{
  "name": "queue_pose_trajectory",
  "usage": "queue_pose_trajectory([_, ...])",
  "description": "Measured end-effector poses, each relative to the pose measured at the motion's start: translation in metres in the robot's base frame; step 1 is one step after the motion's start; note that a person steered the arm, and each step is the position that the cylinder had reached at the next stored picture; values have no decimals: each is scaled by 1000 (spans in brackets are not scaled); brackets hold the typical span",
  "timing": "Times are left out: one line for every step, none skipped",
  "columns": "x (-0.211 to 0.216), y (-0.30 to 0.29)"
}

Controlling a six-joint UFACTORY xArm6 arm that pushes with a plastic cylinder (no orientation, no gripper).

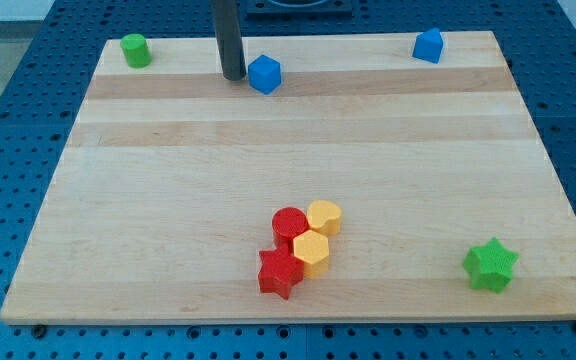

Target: Slide the blue cube adjacent to the blue triangle

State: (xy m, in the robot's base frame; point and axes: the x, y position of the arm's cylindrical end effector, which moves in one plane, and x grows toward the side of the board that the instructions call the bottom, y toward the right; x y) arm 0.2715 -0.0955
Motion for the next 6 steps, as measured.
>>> queue_pose_trajectory([7,3])
queue_pose_trajectory([27,19])
queue_pose_trajectory([43,57])
queue_pose_trajectory([49,90])
queue_pose_trajectory([48,91])
queue_pose_trajectory([39,66])
